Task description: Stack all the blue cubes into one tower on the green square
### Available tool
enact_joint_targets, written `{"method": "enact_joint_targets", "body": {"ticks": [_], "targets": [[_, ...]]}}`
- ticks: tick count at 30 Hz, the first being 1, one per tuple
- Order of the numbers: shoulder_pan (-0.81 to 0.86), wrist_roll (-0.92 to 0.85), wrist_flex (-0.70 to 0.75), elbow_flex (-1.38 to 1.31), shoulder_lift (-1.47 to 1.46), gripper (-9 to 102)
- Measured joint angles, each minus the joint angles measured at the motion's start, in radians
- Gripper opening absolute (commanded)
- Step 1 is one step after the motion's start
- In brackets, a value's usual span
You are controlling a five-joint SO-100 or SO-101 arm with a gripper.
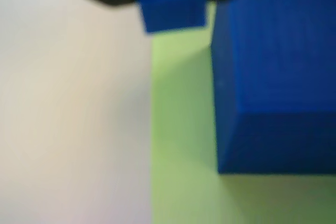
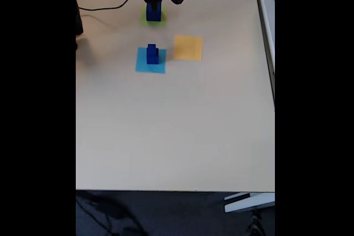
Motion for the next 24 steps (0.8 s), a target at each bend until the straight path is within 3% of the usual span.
{"method": "enact_joint_targets", "body": {"ticks": [24], "targets": [[-0.104, 0.172, 0.012, -0.012, -0.035, 0]]}}
